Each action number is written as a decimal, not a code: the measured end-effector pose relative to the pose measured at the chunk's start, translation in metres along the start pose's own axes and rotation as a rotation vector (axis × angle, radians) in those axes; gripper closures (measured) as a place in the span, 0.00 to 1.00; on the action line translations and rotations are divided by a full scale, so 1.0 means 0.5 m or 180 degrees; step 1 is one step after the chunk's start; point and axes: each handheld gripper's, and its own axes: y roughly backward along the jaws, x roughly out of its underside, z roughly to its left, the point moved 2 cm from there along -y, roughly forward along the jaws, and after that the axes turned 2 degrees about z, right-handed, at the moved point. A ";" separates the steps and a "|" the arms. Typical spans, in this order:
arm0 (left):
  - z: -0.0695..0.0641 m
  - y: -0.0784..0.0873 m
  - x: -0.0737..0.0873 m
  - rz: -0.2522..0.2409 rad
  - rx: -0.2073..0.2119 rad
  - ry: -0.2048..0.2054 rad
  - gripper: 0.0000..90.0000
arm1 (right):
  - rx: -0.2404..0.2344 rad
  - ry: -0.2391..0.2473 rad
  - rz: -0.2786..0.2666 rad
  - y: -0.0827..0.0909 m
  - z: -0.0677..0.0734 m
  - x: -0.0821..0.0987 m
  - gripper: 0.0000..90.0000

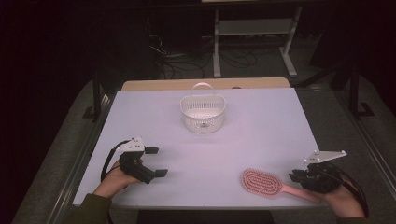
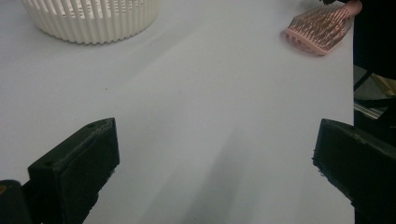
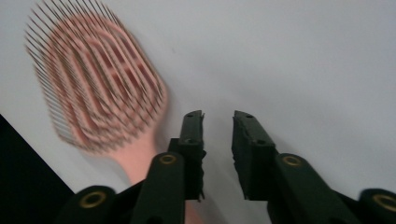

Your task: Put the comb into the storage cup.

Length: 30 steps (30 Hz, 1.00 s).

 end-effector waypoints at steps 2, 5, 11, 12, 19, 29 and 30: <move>0.001 0.000 0.000 -0.0002 -0.0001 0.0003 0.00 | -0.0068 -0.0015 -0.0108 -0.001 0.007 -0.013 0.70; 0.000 -0.001 0.000 0.0001 0.0003 0.0001 0.00 | -0.0104 -0.0004 -0.0253 -0.001 0.019 -0.032 0.60; 0.000 -0.001 0.001 0.0004 0.0010 -0.0003 0.00 | -0.0178 0.0009 -0.0419 -0.010 0.036 -0.065 0.43; 0.000 -0.001 0.001 0.0003 0.0009 -0.0004 0.00 | -0.0179 0.0019 -0.0429 -0.012 0.038 -0.070 0.41; 0.000 -0.002 0.001 0.0016 0.0024 0.0002 0.00 | -0.0186 0.0154 -0.0471 -0.035 0.059 -0.102 0.19; 0.000 -0.002 0.001 0.0012 0.0028 0.0010 0.00 | -0.0199 0.0278 -0.0583 -0.062 0.075 -0.144 0.00; 0.000 -0.001 0.001 0.0008 0.0025 0.0009 0.00 | -0.0208 0.0283 -0.0587 -0.064 0.076 -0.147 0.00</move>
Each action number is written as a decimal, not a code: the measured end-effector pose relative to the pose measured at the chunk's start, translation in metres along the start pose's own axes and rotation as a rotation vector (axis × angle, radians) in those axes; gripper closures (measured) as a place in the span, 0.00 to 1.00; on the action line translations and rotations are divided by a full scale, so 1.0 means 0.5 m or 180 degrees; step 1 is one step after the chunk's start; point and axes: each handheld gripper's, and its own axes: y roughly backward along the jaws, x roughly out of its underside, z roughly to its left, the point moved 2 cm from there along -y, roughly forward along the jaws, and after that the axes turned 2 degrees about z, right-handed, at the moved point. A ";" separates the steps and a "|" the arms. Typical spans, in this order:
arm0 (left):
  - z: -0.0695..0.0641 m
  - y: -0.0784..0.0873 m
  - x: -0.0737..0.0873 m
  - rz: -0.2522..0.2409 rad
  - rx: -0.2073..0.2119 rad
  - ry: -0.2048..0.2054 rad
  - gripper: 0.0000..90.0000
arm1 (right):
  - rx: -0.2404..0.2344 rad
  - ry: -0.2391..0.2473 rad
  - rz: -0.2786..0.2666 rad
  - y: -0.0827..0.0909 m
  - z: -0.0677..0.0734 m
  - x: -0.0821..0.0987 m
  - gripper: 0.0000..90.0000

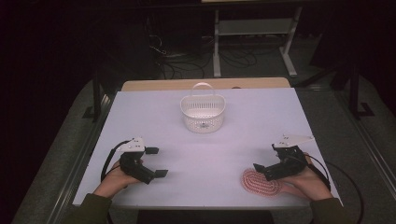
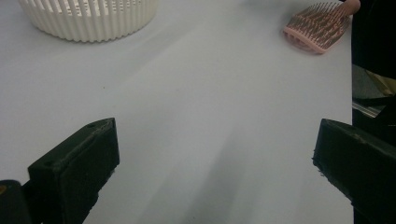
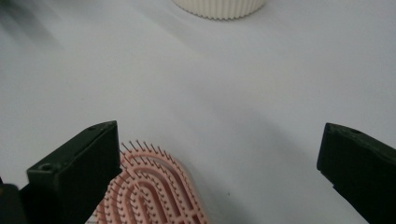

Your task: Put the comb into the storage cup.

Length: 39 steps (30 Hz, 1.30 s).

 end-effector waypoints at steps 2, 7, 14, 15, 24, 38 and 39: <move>0.001 0.001 0.000 0.0000 -0.0005 -0.0008 0.00 | -0.0026 0.0031 -0.0041 -0.006 0.002 -0.010 0.00; 0.001 0.001 0.000 0.0002 -0.0003 -0.0012 0.00 | -0.0033 0.0088 -0.0042 -0.011 0.004 -0.022 0.00; 0.001 0.002 0.001 -0.0005 -0.0010 -0.0002 0.00 | -0.0063 0.0145 -0.0007 -0.017 0.005 -0.028 0.00; 0.001 0.002 0.001 -0.0001 -0.0009 -0.0008 0.00 | -0.0064 0.0149 -0.0005 -0.018 0.004 -0.027 0.00; 0.000 0.001 0.000 0.0010 -0.0012 -0.0021 0.00 | -0.0047 0.0149 0.0026 -0.004 -0.011 -0.007 0.00; 0.000 0.000 0.001 0.0036 -0.0018 -0.0031 0.00 | -0.0132 0.0167 0.0111 0.015 -0.025 0.019 0.00; 0.000 0.000 0.001 0.0036 -0.0020 -0.0031 0.00 | -0.0138 0.0184 0.0111 0.018 -0.026 0.022 0.00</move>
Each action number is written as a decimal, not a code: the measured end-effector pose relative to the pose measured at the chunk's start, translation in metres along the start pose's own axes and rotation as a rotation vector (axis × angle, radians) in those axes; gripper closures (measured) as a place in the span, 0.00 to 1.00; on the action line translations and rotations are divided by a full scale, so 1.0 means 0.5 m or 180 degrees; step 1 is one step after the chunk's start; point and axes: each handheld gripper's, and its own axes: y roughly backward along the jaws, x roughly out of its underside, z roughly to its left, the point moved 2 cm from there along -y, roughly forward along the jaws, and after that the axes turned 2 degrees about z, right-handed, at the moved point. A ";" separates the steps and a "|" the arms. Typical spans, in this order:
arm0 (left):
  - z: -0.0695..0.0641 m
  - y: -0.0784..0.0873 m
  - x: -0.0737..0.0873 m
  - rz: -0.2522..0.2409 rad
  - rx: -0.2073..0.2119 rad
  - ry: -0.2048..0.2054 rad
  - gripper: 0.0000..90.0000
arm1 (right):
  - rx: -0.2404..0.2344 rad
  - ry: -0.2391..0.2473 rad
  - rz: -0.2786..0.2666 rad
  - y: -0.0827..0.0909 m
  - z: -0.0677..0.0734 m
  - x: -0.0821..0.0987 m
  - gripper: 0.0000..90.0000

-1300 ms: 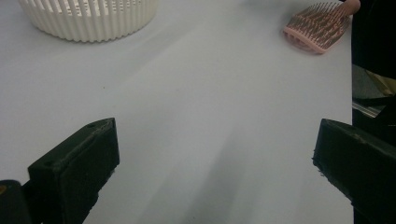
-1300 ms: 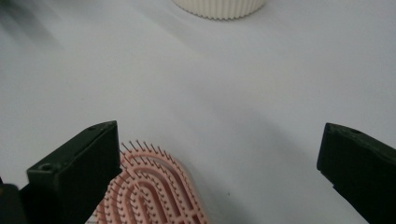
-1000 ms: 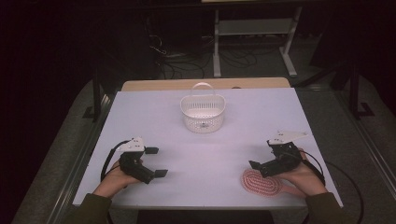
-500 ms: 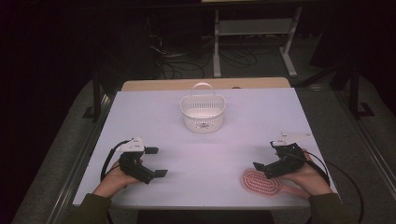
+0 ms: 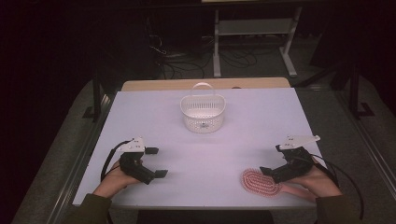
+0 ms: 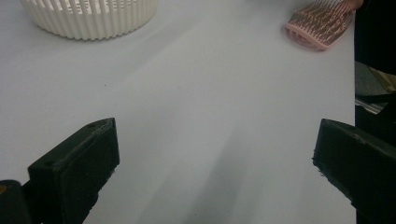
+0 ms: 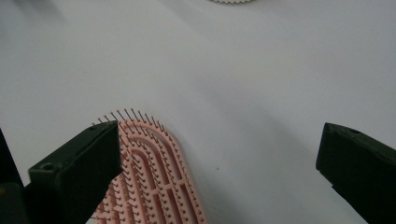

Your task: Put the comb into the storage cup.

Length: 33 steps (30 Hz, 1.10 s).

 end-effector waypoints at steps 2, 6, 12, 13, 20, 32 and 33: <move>0.000 0.000 0.000 -0.0001 -0.0001 -0.0003 0.00 | -0.0008 -0.0007 0.0000 0.001 0.000 0.002 0.00; -0.001 0.000 0.000 0.0002 -0.0005 -0.0003 0.00 | -0.0021 0.0004 0.0022 0.009 -0.003 0.010 0.00; 0.000 0.001 0.001 0.0005 -0.0011 0.0000 0.00 | -0.0033 0.0020 0.0057 0.017 -0.006 0.022 0.00; 0.000 0.001 0.001 0.0008 -0.0016 -0.0002 0.00 | -0.0027 0.0020 0.0069 0.019 -0.007 0.024 0.00; 0.000 0.001 0.003 -0.0001 -0.0029 0.0024 0.00 | -0.0032 -0.0003 0.0095 0.034 -0.015 0.041 0.00; -0.001 -0.003 0.003 0.0042 -0.0038 0.0001 0.00 | -0.0033 -0.0060 0.0097 0.058 -0.024 0.073 0.00; -0.001 -0.003 0.003 0.0042 -0.0036 0.0001 0.00 | -0.0037 -0.0054 0.0102 0.058 -0.024 0.075 0.00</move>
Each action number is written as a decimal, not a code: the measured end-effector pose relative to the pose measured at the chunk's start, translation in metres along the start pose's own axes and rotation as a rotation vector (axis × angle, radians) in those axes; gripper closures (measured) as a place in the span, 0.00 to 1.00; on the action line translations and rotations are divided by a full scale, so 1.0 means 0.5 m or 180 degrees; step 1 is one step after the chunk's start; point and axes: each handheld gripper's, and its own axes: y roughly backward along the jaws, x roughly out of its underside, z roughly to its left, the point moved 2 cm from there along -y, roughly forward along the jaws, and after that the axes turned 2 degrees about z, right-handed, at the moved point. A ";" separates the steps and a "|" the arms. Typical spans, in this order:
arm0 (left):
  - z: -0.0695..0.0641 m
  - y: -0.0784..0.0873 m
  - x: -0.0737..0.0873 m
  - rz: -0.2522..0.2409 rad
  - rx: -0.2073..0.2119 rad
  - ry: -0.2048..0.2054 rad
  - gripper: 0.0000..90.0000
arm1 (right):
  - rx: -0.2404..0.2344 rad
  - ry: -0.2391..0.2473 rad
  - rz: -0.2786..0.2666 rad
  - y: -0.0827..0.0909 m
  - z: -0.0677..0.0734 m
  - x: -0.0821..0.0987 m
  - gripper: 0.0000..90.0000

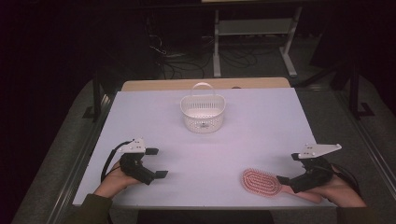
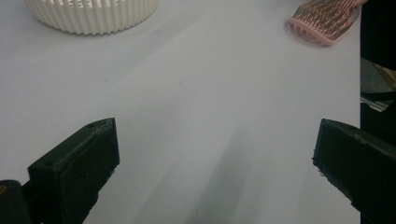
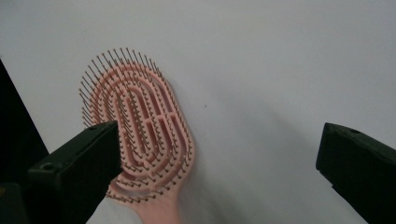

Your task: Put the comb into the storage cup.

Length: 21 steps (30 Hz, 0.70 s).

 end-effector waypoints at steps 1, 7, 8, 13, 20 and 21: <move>0.000 0.000 0.000 0.0000 -0.0001 0.0001 0.00 | 0.0000 0.0000 0.0014 0.000 0.000 0.002 0.00; 0.000 0.001 0.001 -0.0005 0.0005 0.0000 0.00 | -0.0008 0.0005 0.0060 0.001 -0.002 0.010 0.00; 0.000 0.002 0.001 -0.0004 0.0007 0.0002 0.00 | -0.0015 0.0012 0.0070 0.000 -0.002 0.011 0.00; 0.001 0.002 0.002 0.0002 0.0004 0.0005 0.00 | -0.0059 0.0041 0.0113 -0.001 -0.002 0.015 0.00; 0.000 0.001 0.002 0.0010 0.0011 0.0001 0.00 | -0.0113 0.0061 0.0191 0.002 0.002 0.024 0.03; 0.000 0.001 0.002 0.0014 0.0010 -0.0002 0.00 | -0.0125 0.0066 0.0206 0.002 0.002 0.025 0.03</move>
